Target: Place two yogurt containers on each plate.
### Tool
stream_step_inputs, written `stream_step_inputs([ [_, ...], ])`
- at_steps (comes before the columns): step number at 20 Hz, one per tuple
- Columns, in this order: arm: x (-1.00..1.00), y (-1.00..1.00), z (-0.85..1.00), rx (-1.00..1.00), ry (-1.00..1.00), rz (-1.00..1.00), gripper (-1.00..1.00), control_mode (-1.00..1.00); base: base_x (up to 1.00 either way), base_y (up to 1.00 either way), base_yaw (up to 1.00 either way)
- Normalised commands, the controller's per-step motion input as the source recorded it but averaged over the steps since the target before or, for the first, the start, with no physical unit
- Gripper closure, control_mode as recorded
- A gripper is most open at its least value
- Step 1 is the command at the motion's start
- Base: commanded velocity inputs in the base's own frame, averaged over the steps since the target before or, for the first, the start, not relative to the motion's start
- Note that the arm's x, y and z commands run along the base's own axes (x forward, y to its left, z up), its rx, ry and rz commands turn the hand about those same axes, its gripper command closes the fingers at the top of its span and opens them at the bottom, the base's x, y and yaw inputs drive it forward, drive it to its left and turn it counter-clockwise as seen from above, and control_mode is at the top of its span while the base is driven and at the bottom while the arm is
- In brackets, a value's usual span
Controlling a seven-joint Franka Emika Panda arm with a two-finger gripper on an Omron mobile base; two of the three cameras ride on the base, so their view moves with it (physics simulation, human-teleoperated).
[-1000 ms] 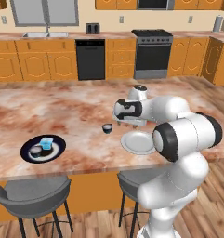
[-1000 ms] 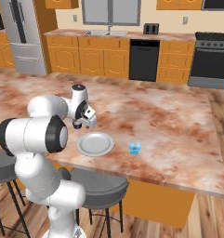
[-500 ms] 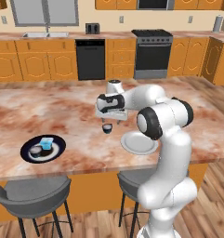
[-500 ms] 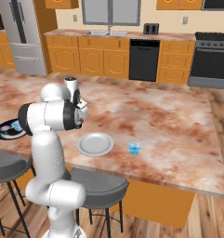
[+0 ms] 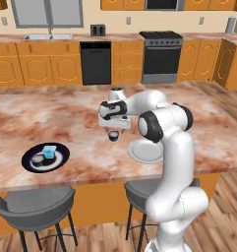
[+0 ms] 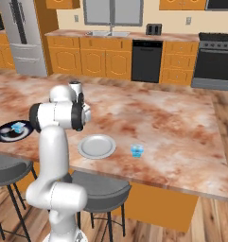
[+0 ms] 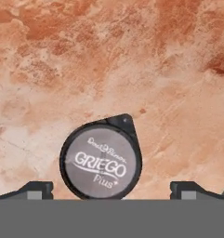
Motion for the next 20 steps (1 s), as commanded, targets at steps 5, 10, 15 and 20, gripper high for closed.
stream_step_inputs([
  [5, 0.08, 0.04, -0.29, 0.0, 0.0, -0.08, -1.0, -1.0, 0.0, 0.0, 0.0],
  [10, 0.0, 0.0, -0.3, 0.0, 0.01, -0.11, -1.0, -1.0, 0.0, 0.0, 0.0],
  [15, 0.0, 0.0, -0.23, 0.0, 0.01, -0.11, -1.0, -1.0, 0.0, 0.0, 0.0],
  [20, 0.0, 0.0, -0.11, 0.0, -0.01, -0.09, 1.0, -1.0, 0.0, 0.0, 0.0],
])
